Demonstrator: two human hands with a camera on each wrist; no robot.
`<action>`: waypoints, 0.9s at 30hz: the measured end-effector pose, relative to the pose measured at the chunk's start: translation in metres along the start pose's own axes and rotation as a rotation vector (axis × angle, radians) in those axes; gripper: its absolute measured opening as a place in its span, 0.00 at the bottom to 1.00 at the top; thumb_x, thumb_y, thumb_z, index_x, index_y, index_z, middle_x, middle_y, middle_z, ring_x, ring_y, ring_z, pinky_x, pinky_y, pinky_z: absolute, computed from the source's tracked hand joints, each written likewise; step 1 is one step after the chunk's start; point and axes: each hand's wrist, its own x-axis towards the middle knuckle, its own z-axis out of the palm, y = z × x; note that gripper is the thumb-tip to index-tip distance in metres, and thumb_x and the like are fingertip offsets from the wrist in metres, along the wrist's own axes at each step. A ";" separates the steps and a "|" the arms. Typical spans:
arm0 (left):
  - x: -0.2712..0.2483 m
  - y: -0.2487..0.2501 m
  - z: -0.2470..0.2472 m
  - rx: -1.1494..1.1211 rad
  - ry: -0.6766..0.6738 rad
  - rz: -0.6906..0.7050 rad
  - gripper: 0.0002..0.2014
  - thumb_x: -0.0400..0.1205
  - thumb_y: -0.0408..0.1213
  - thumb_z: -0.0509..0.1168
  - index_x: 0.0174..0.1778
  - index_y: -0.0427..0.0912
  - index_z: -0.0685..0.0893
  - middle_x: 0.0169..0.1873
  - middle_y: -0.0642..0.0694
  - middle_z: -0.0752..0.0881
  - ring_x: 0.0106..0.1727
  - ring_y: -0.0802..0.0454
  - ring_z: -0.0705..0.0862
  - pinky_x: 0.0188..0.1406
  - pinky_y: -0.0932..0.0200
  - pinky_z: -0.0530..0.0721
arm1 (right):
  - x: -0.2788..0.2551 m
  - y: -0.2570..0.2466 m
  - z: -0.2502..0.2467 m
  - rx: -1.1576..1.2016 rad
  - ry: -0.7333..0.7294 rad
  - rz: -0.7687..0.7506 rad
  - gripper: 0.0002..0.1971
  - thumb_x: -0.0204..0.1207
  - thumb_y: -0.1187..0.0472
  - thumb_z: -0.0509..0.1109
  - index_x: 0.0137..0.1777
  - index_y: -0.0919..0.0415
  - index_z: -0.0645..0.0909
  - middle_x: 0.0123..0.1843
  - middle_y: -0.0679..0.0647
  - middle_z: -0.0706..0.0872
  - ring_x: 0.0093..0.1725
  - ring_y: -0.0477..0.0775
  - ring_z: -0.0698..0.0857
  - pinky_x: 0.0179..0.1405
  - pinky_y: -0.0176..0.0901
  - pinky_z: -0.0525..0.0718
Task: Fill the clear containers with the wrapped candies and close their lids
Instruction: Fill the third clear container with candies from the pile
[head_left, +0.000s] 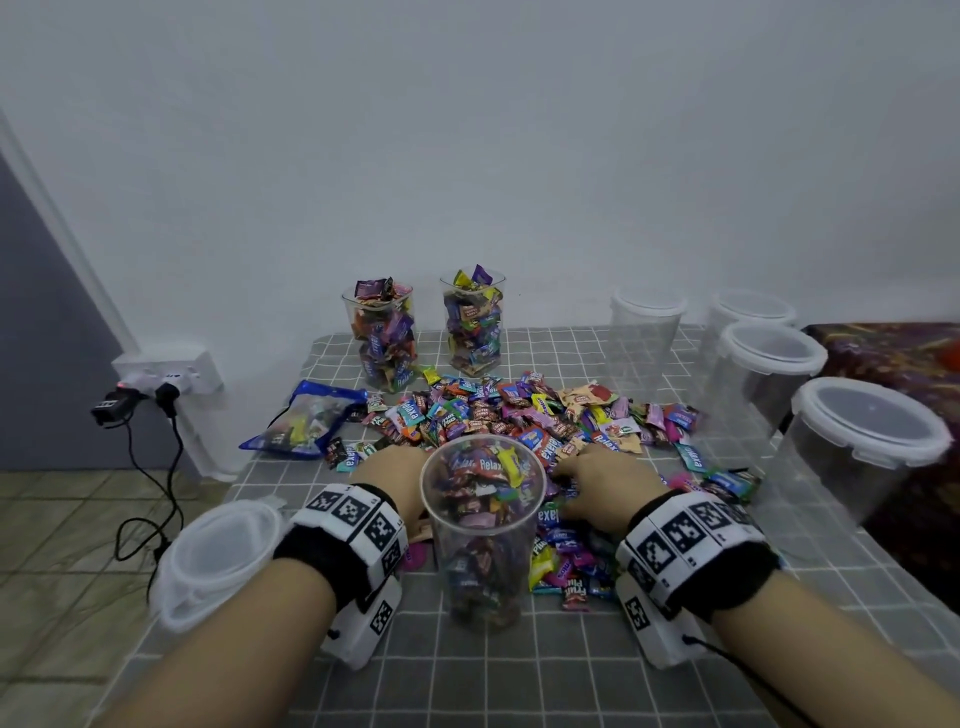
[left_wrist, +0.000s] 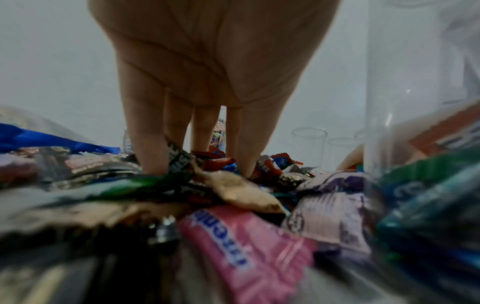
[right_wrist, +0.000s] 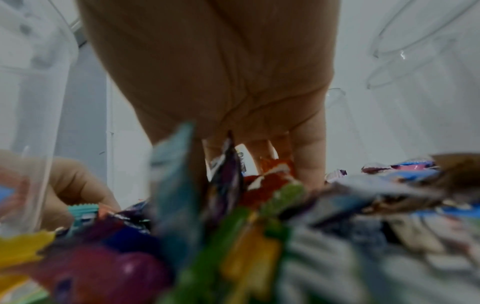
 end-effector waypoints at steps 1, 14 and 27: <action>0.000 -0.001 0.001 -0.006 0.009 -0.009 0.12 0.82 0.41 0.59 0.54 0.48 0.87 0.50 0.48 0.87 0.49 0.48 0.85 0.51 0.50 0.86 | 0.000 0.000 0.000 0.004 0.002 0.002 0.25 0.78 0.47 0.68 0.74 0.46 0.71 0.71 0.56 0.72 0.67 0.58 0.77 0.60 0.48 0.78; -0.019 0.010 -0.010 -0.045 0.199 -0.013 0.11 0.85 0.42 0.57 0.38 0.47 0.79 0.42 0.45 0.86 0.46 0.44 0.85 0.45 0.51 0.84 | -0.004 0.000 -0.005 0.143 0.155 0.031 0.12 0.80 0.63 0.62 0.57 0.57 0.85 0.58 0.56 0.84 0.57 0.57 0.82 0.51 0.41 0.76; -0.030 0.008 -0.012 -0.221 0.408 -0.021 0.08 0.84 0.44 0.60 0.43 0.48 0.81 0.47 0.47 0.86 0.48 0.47 0.82 0.39 0.58 0.71 | -0.018 0.007 -0.009 0.352 0.375 0.006 0.10 0.79 0.64 0.61 0.49 0.59 0.85 0.53 0.54 0.83 0.54 0.55 0.80 0.49 0.43 0.74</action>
